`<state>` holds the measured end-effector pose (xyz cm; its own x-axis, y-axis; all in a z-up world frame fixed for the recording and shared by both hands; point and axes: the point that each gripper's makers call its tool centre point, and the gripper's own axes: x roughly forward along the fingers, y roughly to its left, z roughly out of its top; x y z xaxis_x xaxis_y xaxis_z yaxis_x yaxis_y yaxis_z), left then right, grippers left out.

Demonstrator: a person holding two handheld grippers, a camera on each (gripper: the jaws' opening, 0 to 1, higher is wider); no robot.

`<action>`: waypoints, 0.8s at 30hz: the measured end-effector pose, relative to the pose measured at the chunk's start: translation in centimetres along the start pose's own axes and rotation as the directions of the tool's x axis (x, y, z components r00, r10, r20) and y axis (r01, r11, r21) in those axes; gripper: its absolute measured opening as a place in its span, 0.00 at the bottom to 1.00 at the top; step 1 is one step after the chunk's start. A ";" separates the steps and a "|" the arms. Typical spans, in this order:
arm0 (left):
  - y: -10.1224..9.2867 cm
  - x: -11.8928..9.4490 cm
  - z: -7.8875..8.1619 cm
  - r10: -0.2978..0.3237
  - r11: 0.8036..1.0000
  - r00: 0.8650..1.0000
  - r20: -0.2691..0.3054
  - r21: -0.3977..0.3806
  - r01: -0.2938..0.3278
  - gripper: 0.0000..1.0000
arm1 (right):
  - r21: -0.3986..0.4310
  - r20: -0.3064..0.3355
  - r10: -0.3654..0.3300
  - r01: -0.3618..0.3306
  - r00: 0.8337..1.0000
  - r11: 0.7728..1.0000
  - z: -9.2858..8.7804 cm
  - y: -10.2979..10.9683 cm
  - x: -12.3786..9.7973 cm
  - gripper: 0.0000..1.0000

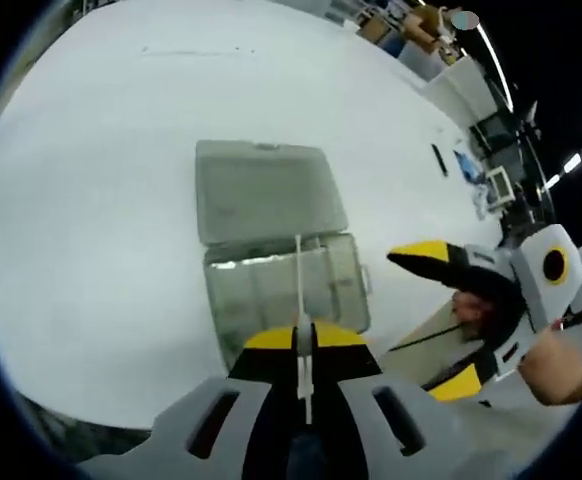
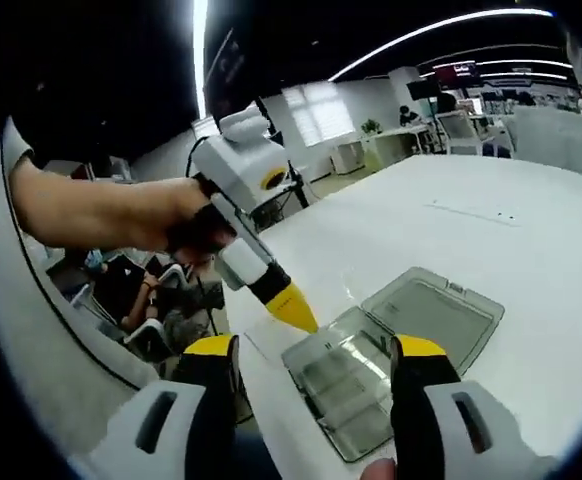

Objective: Insert the divider into the dual guide fixture by aligning both edges with the guide slots and pushing it downward to the bottom, including one-sided entry, uneven engagement, binding, and posture correction.

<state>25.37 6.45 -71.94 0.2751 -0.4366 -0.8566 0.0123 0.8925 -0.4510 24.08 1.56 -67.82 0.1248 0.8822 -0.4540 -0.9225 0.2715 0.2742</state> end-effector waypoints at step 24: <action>0.6 0.6 -0.7 0.068 0.995 0.994 -0.080 -0.066 -0.073 0.00 | -0.287 -0.098 -0.029 0.000 0.995 0.958 -1.2 0.8 -1.0 0.69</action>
<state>24.87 6.65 -72.88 0.1971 -0.3828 -0.9026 -0.0719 0.9125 -0.4027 22.79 0.48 -68.15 0.1151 0.8321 -0.5425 -0.9886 0.1493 0.0193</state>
